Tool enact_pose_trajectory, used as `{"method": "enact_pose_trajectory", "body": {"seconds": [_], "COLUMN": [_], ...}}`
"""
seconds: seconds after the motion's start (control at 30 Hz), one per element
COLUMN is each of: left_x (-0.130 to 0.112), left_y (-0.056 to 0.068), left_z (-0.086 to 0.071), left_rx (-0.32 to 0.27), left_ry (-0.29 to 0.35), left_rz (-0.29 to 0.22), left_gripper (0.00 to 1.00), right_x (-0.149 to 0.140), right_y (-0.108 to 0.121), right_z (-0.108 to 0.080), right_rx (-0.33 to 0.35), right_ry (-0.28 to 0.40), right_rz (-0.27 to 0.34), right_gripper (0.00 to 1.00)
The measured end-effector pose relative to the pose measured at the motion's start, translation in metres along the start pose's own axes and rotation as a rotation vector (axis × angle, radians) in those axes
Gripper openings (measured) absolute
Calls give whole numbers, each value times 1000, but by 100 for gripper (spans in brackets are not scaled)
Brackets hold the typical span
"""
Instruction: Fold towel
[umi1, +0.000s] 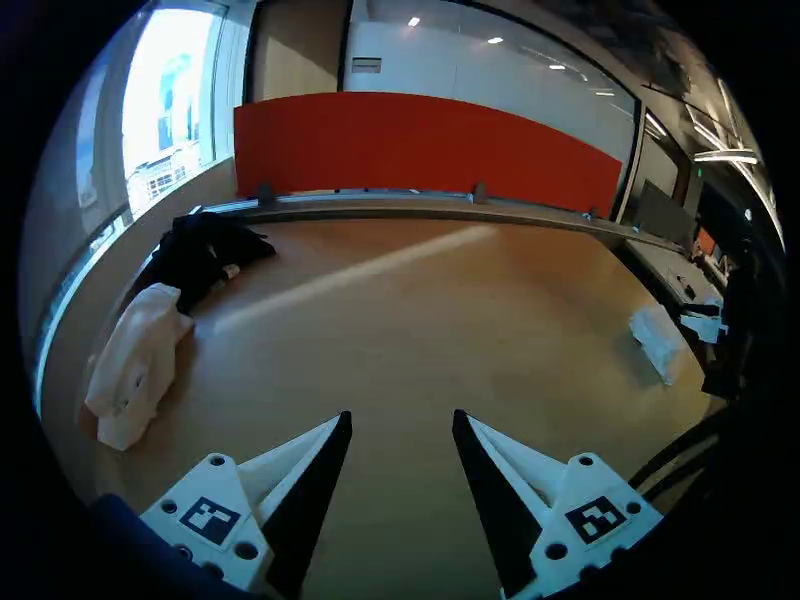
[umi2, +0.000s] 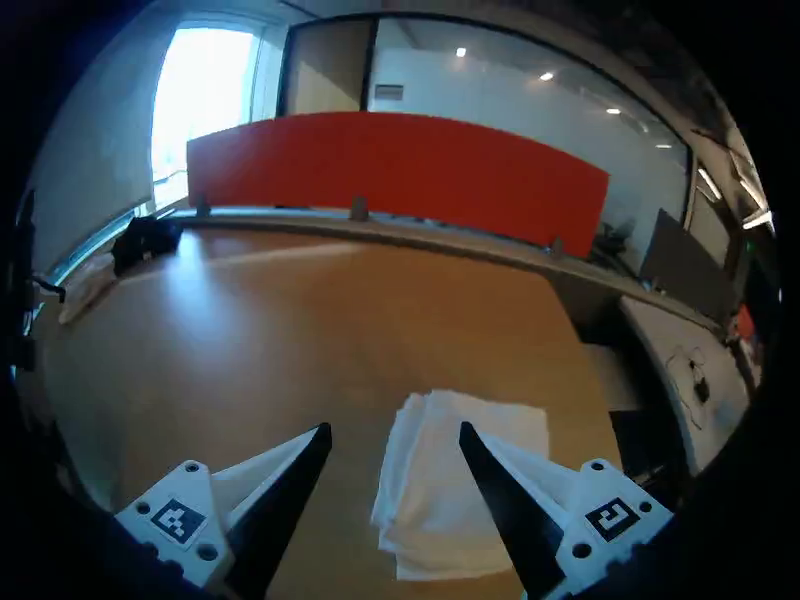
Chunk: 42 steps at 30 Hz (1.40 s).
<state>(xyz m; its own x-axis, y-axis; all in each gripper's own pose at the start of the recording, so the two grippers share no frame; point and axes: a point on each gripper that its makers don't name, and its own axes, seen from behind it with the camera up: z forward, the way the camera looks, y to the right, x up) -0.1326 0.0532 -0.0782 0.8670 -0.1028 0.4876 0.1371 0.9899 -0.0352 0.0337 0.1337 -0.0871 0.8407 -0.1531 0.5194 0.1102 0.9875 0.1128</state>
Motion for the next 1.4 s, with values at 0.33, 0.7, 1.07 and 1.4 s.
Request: {"method": "enact_pose_trajectory", "body": {"seconds": [0.33, 0.7, 1.07, 1.4], "left_x": [41, 97, 135, 134], "left_y": [-7, -23, -36, -42], "left_z": [9, 1, -4, 9], "left_rx": [35, 110, 142, 135], "left_ry": [147, 386, 530, 581], "left_rz": [-10, -47, -80, -80], "left_gripper": [74, 74, 74, 74], "right_x": [81, 128, 160, 160], "right_y": [11, -7, -45, -91], "right_z": [-15, -23, -20, -3], "right_rx": [-130, -139, -137, -145], "right_ry": [300, 433, 495, 508], "right_rz": [59, 81, 91, 72], "right_gripper": [100, 100, 100, 100]}}
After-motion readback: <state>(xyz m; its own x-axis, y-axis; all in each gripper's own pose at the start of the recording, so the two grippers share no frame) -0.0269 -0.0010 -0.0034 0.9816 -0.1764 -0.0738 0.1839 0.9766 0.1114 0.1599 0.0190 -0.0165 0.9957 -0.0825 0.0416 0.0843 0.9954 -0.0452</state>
